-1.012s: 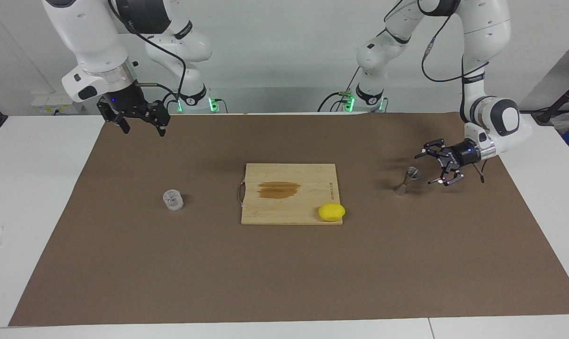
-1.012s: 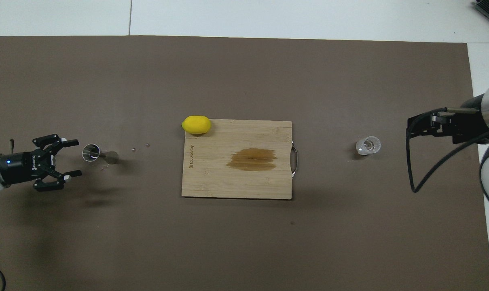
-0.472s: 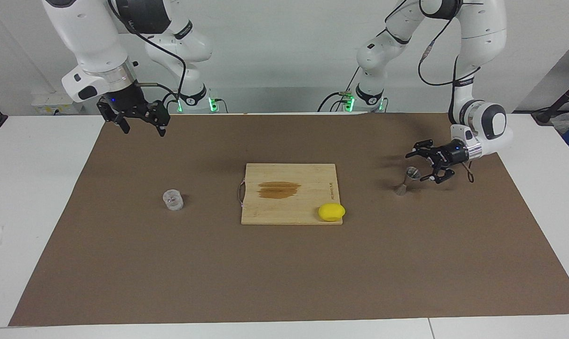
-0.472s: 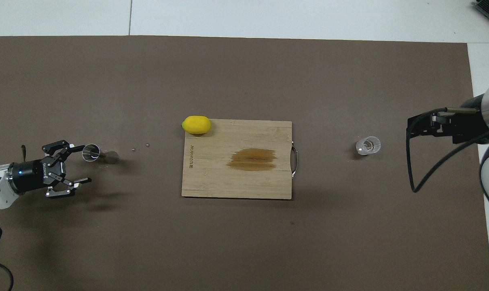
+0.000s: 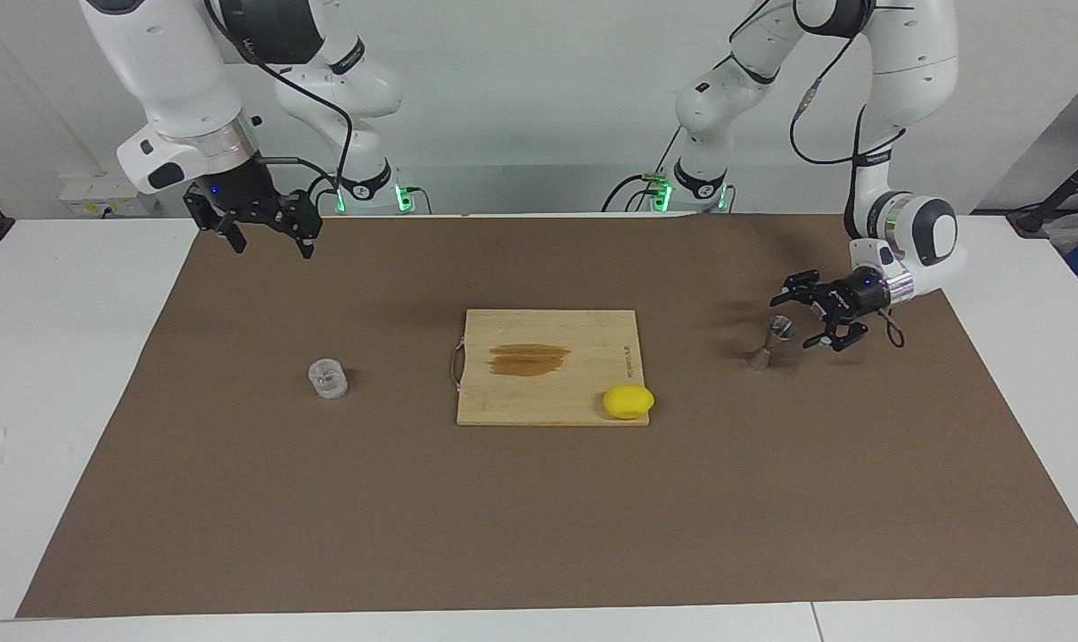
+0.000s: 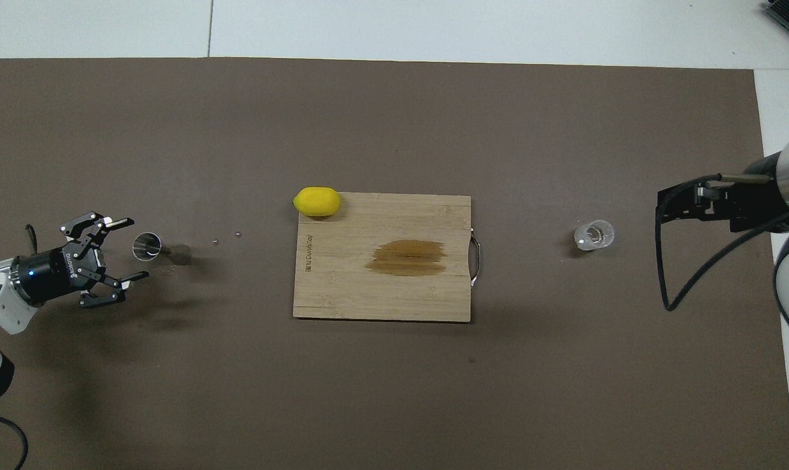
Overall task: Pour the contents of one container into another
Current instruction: 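Open the left gripper and close it around the dark cup, then lift the dark cup with the left gripper toward the cutting board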
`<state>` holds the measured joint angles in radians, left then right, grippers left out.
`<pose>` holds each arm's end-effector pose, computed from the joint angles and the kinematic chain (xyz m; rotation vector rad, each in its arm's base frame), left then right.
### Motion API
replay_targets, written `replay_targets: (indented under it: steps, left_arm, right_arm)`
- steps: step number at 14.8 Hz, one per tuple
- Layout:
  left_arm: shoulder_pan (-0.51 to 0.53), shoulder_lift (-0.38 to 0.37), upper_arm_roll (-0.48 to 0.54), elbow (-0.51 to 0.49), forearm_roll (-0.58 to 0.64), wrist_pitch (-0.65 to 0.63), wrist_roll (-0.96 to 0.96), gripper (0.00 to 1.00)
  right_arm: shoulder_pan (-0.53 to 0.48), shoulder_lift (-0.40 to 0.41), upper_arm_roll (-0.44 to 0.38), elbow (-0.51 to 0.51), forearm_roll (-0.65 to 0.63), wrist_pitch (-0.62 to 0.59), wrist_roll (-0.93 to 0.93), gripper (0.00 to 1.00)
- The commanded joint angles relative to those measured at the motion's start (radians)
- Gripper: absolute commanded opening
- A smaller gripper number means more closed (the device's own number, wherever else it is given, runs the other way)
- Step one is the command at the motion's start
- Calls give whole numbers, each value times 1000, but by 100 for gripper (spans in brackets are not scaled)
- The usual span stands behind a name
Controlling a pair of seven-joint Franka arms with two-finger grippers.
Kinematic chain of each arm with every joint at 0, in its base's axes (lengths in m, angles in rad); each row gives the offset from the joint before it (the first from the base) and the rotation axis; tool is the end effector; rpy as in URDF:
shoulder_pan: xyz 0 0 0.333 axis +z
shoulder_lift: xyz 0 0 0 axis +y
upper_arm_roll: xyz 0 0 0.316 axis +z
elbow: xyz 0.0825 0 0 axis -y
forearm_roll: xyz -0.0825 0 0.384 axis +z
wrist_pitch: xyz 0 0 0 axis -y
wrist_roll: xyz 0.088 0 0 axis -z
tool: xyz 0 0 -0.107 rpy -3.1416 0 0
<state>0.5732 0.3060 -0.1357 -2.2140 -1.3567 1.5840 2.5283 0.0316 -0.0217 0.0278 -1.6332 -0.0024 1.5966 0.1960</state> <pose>0.4959 0.1180 0.2652 1.4873 -1.1319 1.3602 0.5481 0.0325 0.6092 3.1293 -0.2140 -0.0226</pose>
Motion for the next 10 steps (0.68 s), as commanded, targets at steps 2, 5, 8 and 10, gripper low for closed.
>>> replay_targets:
  steps: [2,5,8,10]
  left_arm:
    - [-33,7,7,-22,-42,47,32,100]
    - [-33,8,7,-29,-42,59,32,100]
    - [-35,8,7,-30,-42,62,32,97]
    - [-35,8,7,-33,-42,62,32,86]
  right_arm:
    - [-10,-15,7,-17,-10,3,5,100]
    - [-8,-17,7,-19,-10,5,5,100]
    - [-10,-15,7,-19,-10,5,5,100]
    - [-10,-15,6,-19,-10,5,5,100]
